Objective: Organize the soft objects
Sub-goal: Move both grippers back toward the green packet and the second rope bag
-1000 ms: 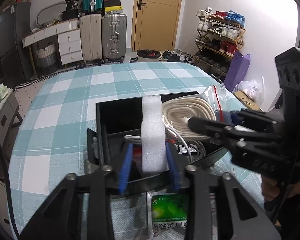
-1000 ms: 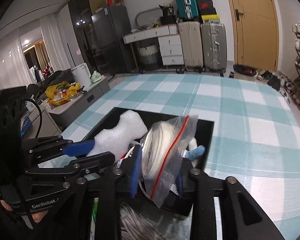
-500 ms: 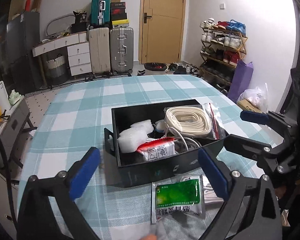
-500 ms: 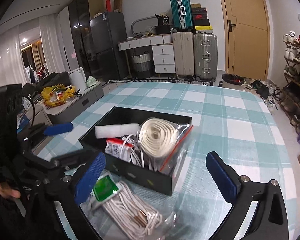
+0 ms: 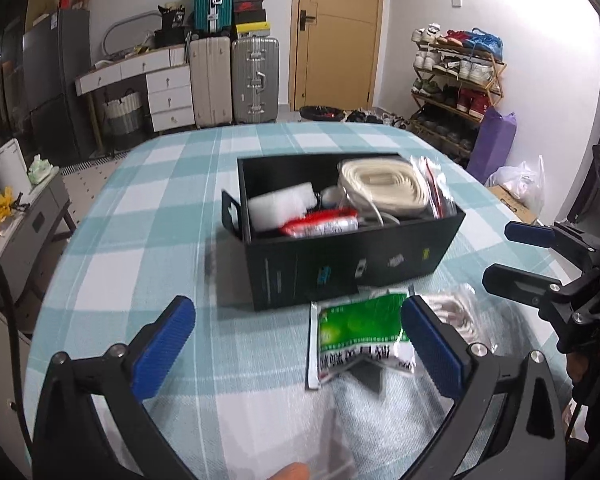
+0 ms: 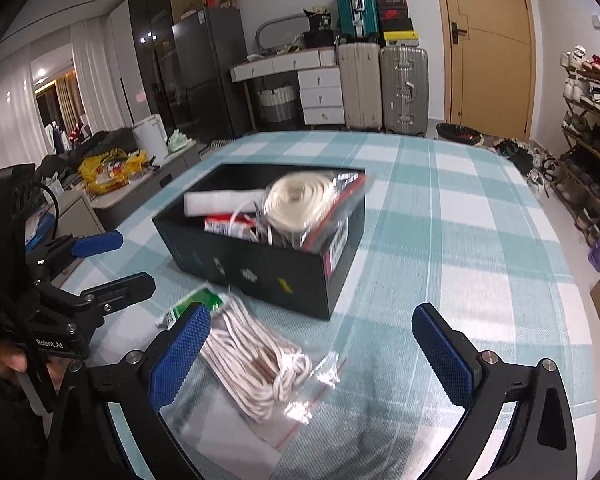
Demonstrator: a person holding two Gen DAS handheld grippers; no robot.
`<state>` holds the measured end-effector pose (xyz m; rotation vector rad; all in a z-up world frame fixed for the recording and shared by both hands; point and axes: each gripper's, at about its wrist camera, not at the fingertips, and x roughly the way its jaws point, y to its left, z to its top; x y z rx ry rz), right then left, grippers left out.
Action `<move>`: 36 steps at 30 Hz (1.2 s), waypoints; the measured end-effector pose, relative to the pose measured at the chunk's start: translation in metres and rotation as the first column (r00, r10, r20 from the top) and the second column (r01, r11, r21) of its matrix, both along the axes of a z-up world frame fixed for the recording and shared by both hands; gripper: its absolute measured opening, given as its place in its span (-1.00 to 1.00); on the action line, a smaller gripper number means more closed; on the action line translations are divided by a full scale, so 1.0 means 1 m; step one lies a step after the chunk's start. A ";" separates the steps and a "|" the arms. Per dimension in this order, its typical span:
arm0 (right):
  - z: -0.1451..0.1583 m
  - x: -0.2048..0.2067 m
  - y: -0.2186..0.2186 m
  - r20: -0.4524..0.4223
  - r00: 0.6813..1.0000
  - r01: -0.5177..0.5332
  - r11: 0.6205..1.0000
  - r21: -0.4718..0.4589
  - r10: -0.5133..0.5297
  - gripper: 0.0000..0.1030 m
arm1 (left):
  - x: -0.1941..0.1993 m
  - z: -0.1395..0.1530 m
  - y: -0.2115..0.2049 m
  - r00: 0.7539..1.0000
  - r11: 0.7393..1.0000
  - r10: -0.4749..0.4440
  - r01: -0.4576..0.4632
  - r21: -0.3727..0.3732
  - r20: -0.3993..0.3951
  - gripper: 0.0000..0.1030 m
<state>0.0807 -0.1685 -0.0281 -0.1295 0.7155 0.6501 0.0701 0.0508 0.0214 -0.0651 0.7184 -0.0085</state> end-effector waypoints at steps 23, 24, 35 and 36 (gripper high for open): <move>-0.023 -0.007 0.019 -0.049 0.997 -0.066 0.993 -0.100 0.061 0.99 | 0.000 -0.021 -0.016 0.994 0.996 -0.058 0.052 -0.067 -0.089 1.00; -0.024 -0.007 0.019 -0.051 0.997 -0.068 0.992 -0.105 0.063 0.99 | 0.001 -0.022 -0.017 0.994 0.996 -0.056 0.050 -0.067 -0.094 1.00; -0.037 -0.012 0.028 -0.081 0.990 -0.124 0.979 -0.161 0.112 0.99 | 0.011 -0.036 -0.013 0.988 0.994 -0.045 0.030 -0.105 -0.145 1.00; -0.038 -0.013 0.029 -0.085 0.989 -0.131 0.977 -0.168 0.118 0.99 | 0.011 -0.036 -0.012 0.988 0.992 -0.048 0.031 -0.119 -0.147 1.00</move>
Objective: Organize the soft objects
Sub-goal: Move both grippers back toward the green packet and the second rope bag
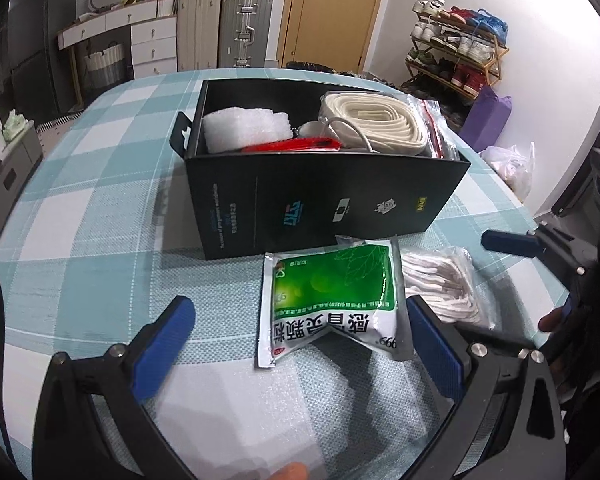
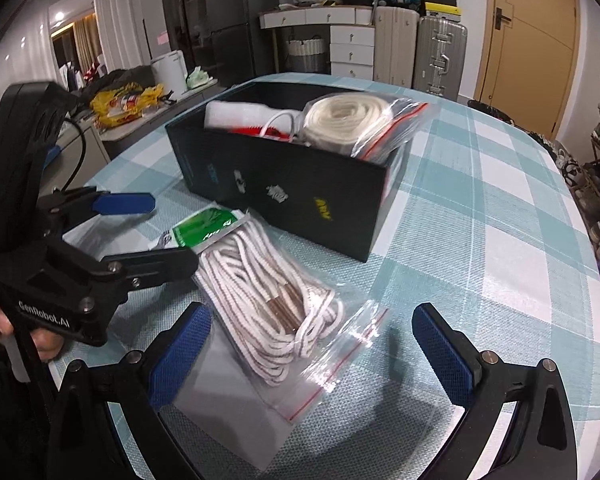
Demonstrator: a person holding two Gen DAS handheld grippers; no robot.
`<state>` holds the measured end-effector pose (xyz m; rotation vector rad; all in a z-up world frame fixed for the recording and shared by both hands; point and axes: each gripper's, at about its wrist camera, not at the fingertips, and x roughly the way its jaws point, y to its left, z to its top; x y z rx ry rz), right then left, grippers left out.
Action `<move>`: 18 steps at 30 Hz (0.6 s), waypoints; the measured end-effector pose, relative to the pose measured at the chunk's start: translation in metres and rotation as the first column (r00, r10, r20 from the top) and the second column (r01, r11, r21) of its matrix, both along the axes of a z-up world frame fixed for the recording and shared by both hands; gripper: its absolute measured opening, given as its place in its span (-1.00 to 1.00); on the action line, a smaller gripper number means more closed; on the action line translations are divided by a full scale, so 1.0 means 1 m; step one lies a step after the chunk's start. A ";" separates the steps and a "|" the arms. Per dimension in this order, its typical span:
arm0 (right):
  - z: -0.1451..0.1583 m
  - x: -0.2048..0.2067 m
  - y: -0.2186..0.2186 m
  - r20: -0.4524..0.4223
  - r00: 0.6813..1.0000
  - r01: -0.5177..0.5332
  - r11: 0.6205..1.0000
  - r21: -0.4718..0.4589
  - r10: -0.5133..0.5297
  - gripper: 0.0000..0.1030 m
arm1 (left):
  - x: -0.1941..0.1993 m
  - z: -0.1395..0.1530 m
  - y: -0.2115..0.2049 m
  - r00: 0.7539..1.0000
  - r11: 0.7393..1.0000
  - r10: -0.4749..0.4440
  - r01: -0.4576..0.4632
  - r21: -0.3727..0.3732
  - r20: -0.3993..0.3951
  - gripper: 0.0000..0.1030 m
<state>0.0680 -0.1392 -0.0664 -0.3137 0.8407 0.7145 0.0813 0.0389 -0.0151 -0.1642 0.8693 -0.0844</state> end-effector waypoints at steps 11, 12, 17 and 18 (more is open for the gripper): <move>-0.005 -0.001 0.009 0.009 1.000 -0.005 1.000 -0.025 0.006 0.99 | 0.006 -0.004 0.004 1.000 0.999 -0.001 0.001 -0.049 -0.016 1.00; -0.005 0.000 0.010 0.008 1.000 -0.002 1.000 -0.027 0.002 0.99 | 0.006 -0.004 0.004 1.000 0.999 -0.002 0.002 -0.049 -0.015 1.00; -0.007 0.005 0.010 0.000 1.000 0.027 0.999 -0.043 -0.027 0.99 | 0.006 -0.004 0.007 1.000 0.999 -0.004 0.003 -0.047 -0.018 1.00; -0.007 0.006 0.009 0.001 1.000 0.030 0.999 -0.045 -0.030 0.99 | 0.004 -0.004 0.009 1.000 0.999 -0.002 0.001 -0.046 -0.019 1.00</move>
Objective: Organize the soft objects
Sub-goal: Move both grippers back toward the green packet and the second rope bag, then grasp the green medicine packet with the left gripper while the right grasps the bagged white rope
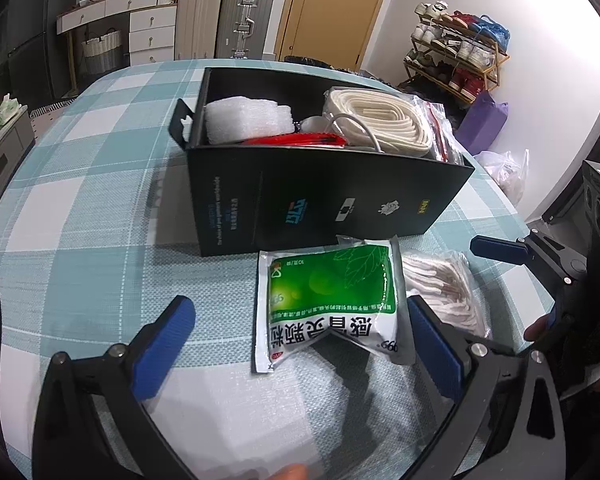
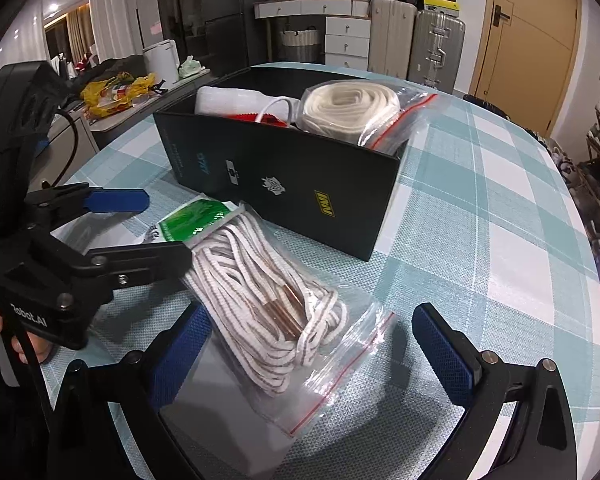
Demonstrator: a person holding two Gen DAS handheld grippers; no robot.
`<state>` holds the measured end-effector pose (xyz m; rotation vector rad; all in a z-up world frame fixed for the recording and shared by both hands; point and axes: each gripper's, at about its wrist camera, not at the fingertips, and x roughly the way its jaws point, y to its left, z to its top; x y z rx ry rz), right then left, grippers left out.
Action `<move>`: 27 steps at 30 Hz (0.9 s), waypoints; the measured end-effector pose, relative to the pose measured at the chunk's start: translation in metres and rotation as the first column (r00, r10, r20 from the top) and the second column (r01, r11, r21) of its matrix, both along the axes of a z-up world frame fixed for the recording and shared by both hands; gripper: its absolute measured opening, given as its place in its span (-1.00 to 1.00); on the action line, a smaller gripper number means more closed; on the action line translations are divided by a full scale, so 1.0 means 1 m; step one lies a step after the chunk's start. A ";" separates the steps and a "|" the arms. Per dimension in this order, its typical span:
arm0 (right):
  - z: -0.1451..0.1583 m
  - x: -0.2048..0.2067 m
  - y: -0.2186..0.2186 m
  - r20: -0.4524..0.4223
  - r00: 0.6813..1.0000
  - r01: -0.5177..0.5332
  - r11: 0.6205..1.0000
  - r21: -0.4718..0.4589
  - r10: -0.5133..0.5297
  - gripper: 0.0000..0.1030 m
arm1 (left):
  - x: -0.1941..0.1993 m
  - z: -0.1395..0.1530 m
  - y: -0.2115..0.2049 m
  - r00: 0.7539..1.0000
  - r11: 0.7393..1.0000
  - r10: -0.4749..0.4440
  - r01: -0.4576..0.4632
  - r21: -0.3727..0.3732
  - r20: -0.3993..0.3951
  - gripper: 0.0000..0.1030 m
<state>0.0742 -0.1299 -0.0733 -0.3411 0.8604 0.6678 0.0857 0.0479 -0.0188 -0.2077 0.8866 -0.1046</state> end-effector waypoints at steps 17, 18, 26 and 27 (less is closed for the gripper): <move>0.000 0.012 -0.013 -0.006 1.000 0.029 1.000 0.006 -0.029 0.99 | -0.010 -0.002 0.015 1.000 0.998 0.026 -0.025 0.062 -0.015 1.00; 0.001 0.010 -0.012 -0.004 1.000 0.025 1.000 0.005 -0.025 0.99 | -0.010 -0.002 0.016 1.000 0.998 0.028 -0.027 0.060 -0.014 1.00; 0.000 0.008 -0.012 0.001 1.000 0.017 1.000 0.005 -0.017 0.99 | -0.006 -0.005 0.012 0.998 0.990 0.054 -0.049 0.133 -0.037 1.00; 0.000 0.007 -0.011 0.001 1.000 0.015 1.000 0.008 -0.016 0.99 | -0.004 -0.005 0.010 0.997 0.987 0.058 -0.051 0.149 -0.043 1.00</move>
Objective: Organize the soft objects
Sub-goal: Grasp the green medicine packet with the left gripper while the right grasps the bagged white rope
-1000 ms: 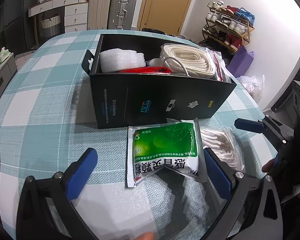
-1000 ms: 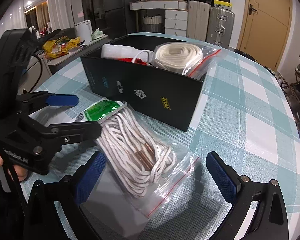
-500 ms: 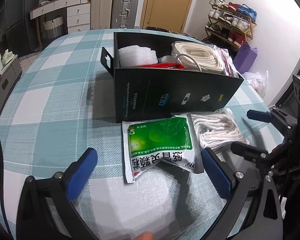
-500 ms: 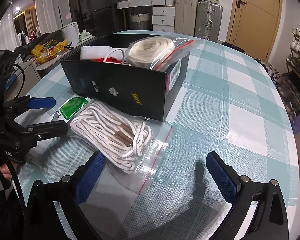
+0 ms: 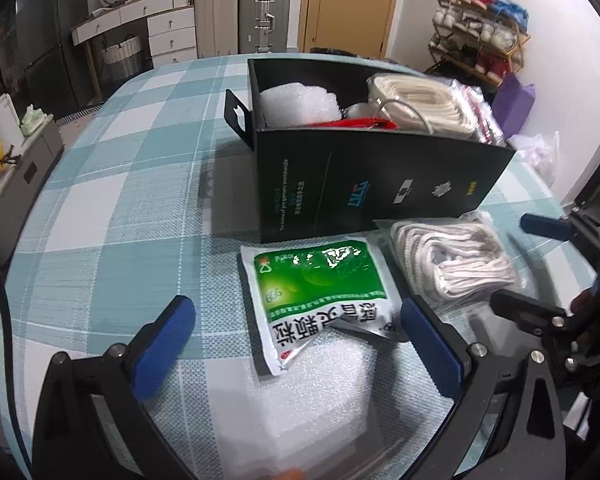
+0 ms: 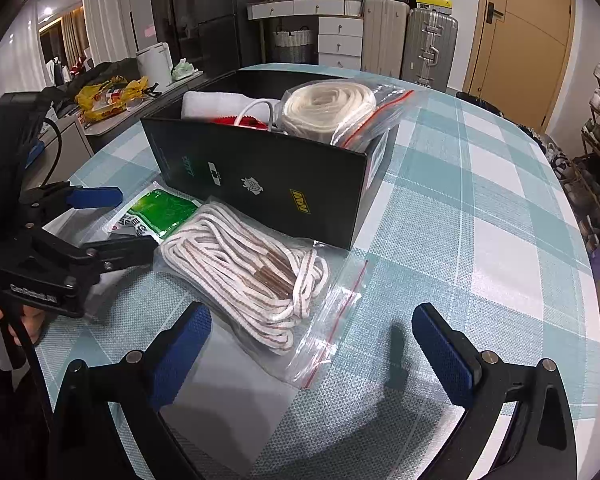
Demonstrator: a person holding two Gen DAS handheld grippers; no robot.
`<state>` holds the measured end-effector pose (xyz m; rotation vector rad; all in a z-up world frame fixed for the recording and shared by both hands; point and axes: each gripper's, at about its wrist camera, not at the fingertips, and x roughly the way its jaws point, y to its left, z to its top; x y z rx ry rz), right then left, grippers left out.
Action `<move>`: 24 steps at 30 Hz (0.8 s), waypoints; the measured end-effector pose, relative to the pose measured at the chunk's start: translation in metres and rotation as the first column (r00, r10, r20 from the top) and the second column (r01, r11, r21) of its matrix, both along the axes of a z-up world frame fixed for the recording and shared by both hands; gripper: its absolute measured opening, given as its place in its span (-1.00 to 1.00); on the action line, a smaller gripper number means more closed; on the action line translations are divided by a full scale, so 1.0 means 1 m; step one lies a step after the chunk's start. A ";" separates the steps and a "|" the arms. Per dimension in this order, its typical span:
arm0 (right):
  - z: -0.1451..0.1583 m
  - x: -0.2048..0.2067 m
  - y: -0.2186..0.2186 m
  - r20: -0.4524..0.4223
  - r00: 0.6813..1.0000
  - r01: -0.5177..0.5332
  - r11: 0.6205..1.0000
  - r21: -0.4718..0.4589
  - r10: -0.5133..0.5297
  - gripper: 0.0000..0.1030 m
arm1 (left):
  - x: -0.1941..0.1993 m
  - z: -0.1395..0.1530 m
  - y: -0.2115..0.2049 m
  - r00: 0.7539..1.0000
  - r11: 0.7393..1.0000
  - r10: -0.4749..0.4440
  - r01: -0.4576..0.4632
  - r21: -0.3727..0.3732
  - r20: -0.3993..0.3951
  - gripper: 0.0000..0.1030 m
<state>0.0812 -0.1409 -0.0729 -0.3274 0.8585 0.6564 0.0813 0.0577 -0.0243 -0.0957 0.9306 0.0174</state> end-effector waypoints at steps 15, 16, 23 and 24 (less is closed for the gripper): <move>0.014 0.003 -0.001 -0.051 0.998 0.030 0.992 0.126 -0.024 0.99 | -0.008 0.006 -0.016 0.995 0.996 -0.086 0.085 0.031 0.052 0.03; 0.015 0.005 -0.001 -0.063 0.997 0.043 0.989 0.139 -0.034 0.99 | -0.009 0.006 -0.013 0.995 0.997 -0.079 0.078 0.023 0.057 -0.02; 0.014 0.013 0.014 -0.149 0.986 0.096 0.978 0.186 -0.069 0.99 | -0.009 0.007 -0.006 0.995 0.997 -0.071 0.071 -0.007 0.069 -0.12; 0.013 0.012 0.019 -0.149 0.986 0.098 0.980 0.173 -0.073 0.99 | -0.009 0.007 -0.005 0.995 0.997 -0.070 0.071 -0.010 0.069 -0.13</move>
